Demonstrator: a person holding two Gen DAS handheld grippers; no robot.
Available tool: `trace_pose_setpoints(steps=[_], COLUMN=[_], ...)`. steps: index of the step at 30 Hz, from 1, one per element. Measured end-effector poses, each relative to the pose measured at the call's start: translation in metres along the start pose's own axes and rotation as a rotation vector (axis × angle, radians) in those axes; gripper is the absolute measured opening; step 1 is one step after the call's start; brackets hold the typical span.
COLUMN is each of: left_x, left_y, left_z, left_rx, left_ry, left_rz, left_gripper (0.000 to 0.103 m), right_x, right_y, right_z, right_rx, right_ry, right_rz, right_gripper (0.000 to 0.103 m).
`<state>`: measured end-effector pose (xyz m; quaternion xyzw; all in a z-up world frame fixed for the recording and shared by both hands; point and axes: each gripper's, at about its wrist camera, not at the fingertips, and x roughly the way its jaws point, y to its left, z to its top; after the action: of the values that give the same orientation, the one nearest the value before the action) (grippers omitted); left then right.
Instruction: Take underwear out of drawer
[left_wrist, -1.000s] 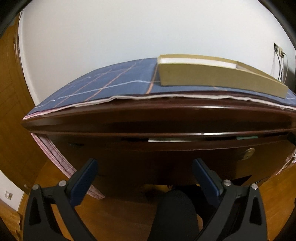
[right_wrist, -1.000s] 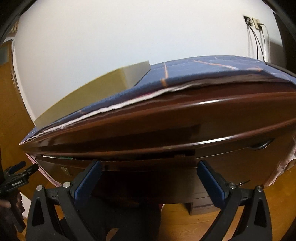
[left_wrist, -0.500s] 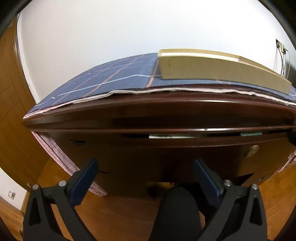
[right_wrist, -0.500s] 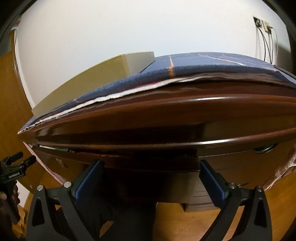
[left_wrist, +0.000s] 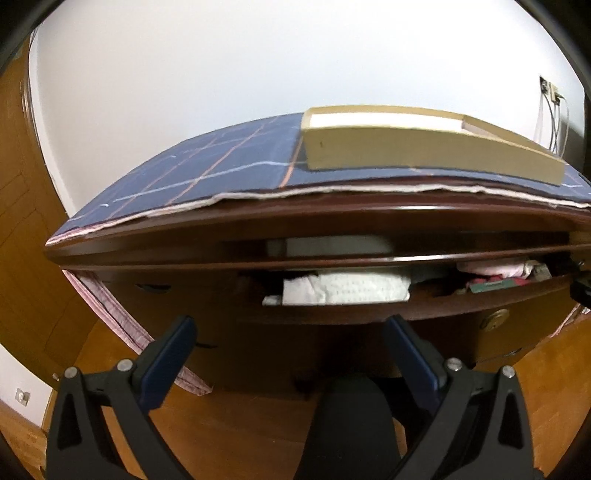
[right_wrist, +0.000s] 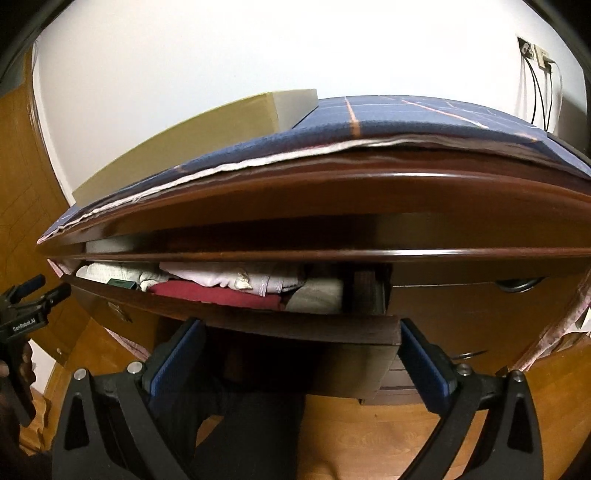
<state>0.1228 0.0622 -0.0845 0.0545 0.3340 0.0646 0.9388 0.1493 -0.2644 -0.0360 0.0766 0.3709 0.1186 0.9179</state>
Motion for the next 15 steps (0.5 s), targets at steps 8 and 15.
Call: trace_pose_setpoints(steps=[8,15], left_x=[-0.011,0.001], left_y=[0.001,-0.002], left_z=[0.015,0.022], left_rx=[0.022,0.014], left_ry=[-0.084,-0.063], left_rz=[-0.008,-0.018], left_gripper=[0.103,0.103], right_x=[-0.025,0.011], right_y=[0.027,0.033], right_z=[0.016,0.024], right_rx=[-0.043,-0.013], right_ry=[-0.134,-0.011], right_rz=[-0.036,-0.035], right_gripper=[0.085,0.048])
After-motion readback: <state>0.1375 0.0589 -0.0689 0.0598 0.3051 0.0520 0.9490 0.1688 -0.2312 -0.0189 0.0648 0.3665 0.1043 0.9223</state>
